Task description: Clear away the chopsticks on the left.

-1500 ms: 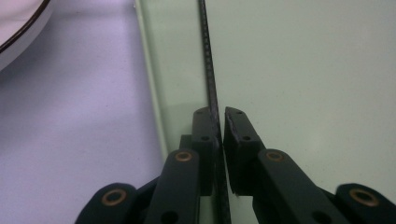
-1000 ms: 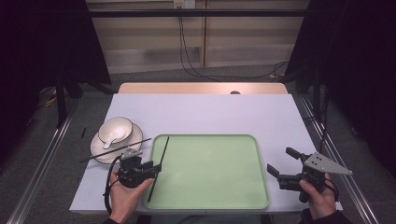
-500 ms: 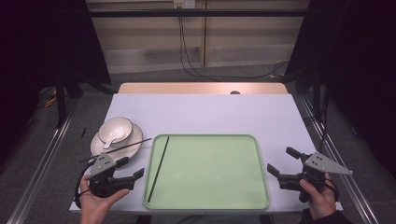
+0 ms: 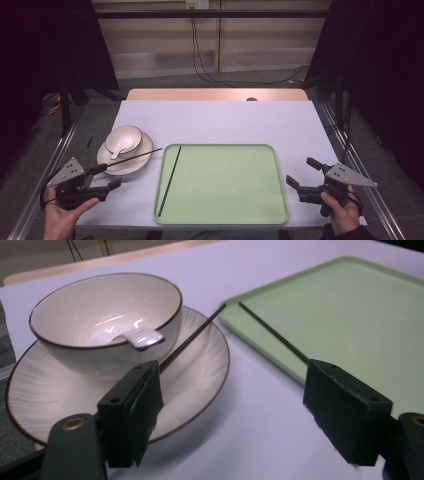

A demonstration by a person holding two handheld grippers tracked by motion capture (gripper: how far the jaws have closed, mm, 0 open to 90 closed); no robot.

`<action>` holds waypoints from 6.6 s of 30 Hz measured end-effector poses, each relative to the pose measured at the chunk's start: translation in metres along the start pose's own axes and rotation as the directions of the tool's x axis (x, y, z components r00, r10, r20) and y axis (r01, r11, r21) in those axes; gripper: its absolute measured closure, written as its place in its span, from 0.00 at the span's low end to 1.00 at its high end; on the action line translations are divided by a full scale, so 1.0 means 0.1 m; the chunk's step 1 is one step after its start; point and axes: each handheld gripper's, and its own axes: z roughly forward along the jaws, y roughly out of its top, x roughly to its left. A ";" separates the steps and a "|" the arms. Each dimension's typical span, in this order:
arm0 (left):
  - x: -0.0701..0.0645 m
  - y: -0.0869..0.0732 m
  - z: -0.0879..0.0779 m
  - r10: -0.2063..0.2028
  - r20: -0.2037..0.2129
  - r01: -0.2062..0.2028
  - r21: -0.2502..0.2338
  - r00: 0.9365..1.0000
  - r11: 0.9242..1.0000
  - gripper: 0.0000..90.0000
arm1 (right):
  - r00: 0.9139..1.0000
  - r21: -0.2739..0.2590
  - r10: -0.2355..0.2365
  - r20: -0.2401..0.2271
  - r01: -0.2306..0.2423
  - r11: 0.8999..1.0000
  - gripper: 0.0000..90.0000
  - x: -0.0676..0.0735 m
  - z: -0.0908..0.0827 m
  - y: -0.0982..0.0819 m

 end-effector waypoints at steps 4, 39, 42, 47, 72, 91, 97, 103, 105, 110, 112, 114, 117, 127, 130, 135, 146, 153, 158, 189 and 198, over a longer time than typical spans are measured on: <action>0.14 0.02 -0.01 0.036 0.027 -0.037 0.035 0.999 0.999 0.27 | 1.000 0.000 -0.001 0.000 0.001 1.000 0.05 0.00 0.00 0.00; 0.67 0.07 0.47 0.247 0.117 -0.269 0.252 0.962 0.929 0.78 | 1.000 0.003 0.000 -0.001 0.000 1.000 0.05 0.00 0.00 0.00; 0.66 0.08 0.50 0.252 0.115 -0.274 0.256 0.961 0.927 0.79 | 1.000 0.004 0.001 0.004 -0.001 1.000 0.05 0.00 0.00 0.00; 0.65 0.08 0.55 0.263 0.144 -0.294 0.285 0.954 0.912 0.84 | 1.000 0.004 0.002 -0.001 -0.002 1.000 0.05 0.00 -0.01 -0.01; 0.50 0.19 0.41 0.190 0.196 -0.239 0.267 0.962 0.934 0.95 | 1.000 0.004 0.000 0.001 0.000 1.000 0.05 0.00 -0.01 -0.01; 0.12 0.25 0.27 0.047 0.162 -0.083 0.227 0.986 0.970 0.95 | 1.000 0.000 0.004 -0.003 -0.004 1.000 0.05 0.00 -0.01 0.00; -0.01 0.24 0.24 -0.014 0.129 -0.015 0.220 0.992 0.975 0.95 | 1.000 -0.006 0.004 -0.001 -0.004 1.000 0.05 0.00 -0.01 0.00; -0.15 0.22 0.17 -0.069 0.101 0.047 0.203 0.992 0.978 0.95 | 1.000 -0.003 0.008 -0.002 -0.008 1.000 0.05 0.01 -0.01 0.00; -0.21 0.23 0.16 -0.085 0.075 0.068 0.205 0.994 0.977 0.95 | 1.000 -0.001 0.003 -0.002 -0.003 1.000 0.05 0.01 -0.01 0.00; -0.36 0.22 0.18 -0.126 0.051 0.115 0.182 0.991 0.977 0.95 | 1.000 -0.001 0.003 0.000 -0.003 1.000 0.05 0.01 -0.01 0.00; -0.42 0.22 0.20 -0.130 0.040 0.121 0.174 0.991 0.977 0.95 | 1.000 -0.001 0.004 -0.003 -0.004 1.000 0.05 0.01 -0.01 0.00; -0.47 0.23 0.22 -0.142 0.009 0.139 0.172 0.990 0.975 0.95 | 1.000 -0.002 0.004 0.000 -0.004 1.000 0.05 0.01 -0.01 0.00; -0.56 0.25 0.27 -0.175 0.008 0.171 0.173 0.984 0.970 0.95 | 1.000 -0.002 0.003 -0.004 -0.003 1.000 0.05 0.01 -0.01 0.00; -0.91 0.36 0.51 -0.228 -0.003 0.226 0.165 0.974 0.960 0.95 | 1.000 -0.003 0.006 -0.007 -0.006 1.000 0.05 0.01 -0.01 0.00; -0.96 0.35 0.61 -0.257 -0.016 0.256 0.175 0.966 0.951 0.95 | 1.000 -0.003 0.004 -0.005 -0.004 1.000 0.05 0.01 -0.01 0.00; -1.07 0.33 0.77 -0.284 -0.057 0.290 0.201 0.957 0.936 0.95 | 1.000 -0.002 0.006 -0.006 -0.006 1.000 0.05 0.01 -0.01 0.00; -1.19 0.35 1.04 -0.353 -0.173 0.386 0.224 0.919 0.895 0.95 | 1.000 -0.002 0.005 -0.004 -0.005 1.000 0.05 0.01 -0.01 0.00; -1.26 0.35 1.18 -0.371 -0.212 0.418 0.258 0.904 0.871 0.95 | 1.000 -0.003 0.004 -0.005 -0.004 1.000 0.05 0.01 -0.01 0.00; -1.28 0.30 1.26 -0.382 -0.230 0.436 0.266 0.895 0.860 0.95 | 1.000 -0.002 0.003 -0.006 -0.003 1.000 0.05 0.02 -0.01 0.00; -1.27 0.29 1.30 -0.320 -0.084 0.331 0.255 0.944 0.908 0.71 | 1.000 0.005 -0.017 -0.025 0.017 1.000 0.05 0.01 0.00 0.00; -1.35 0.42 1.11 -0.183 0.014 0.181 0.088 0.983 0.980 0.25 | 1.000 0.003 -0.011 -0.026 0.011 1.000 0.05 0.01 0.00 0.00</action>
